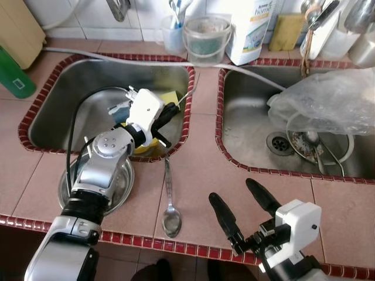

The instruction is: Kitchen organization

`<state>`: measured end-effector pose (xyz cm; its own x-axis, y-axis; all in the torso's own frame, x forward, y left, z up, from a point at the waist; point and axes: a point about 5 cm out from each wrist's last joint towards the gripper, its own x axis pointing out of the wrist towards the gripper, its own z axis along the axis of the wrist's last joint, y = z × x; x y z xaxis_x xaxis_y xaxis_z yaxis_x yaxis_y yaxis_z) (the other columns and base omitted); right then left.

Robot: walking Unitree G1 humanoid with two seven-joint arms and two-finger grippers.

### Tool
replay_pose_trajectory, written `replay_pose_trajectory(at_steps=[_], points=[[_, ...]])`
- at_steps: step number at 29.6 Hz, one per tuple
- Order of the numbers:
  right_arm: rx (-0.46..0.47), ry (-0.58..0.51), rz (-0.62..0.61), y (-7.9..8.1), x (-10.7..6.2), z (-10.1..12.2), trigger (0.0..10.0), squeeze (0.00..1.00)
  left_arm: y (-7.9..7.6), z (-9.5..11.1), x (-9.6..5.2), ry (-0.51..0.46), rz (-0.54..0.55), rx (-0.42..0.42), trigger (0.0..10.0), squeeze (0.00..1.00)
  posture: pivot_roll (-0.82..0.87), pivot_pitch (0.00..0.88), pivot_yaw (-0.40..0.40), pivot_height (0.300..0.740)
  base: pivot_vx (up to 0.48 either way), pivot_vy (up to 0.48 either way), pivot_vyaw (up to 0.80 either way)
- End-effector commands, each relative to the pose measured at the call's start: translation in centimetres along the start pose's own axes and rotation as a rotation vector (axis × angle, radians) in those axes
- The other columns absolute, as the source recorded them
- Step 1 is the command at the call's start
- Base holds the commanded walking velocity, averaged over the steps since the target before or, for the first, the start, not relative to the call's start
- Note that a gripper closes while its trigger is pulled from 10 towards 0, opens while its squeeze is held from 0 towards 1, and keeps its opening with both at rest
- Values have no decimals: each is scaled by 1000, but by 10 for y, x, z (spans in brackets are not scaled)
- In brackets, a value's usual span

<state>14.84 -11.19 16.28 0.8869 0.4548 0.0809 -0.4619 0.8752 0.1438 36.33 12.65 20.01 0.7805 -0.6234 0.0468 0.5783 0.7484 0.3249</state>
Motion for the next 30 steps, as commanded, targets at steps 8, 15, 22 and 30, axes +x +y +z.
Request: replay_pose_trajectory(at_steps=[8,15,22,30], points=[[4,0,15,4,-6,7,10000,0,30,-4,-29,48,70,48,10000,0,-256,313,67,740,0,0,0],[4,3,22,2,-6,8,10000,0,31,-3,-35,54,75,61,10000,0,-246,316,61,740,0,0,0],[2,5,25,1,-6,9,10000,0,26,-3,-32,49,55,48,10000,0,-250,320,59,740,0,0,0],[2,13,21,1,-9,10,10000,0,22,-2,-31,50,42,44,10000,0,-257,325,62,740,0,0,0]])
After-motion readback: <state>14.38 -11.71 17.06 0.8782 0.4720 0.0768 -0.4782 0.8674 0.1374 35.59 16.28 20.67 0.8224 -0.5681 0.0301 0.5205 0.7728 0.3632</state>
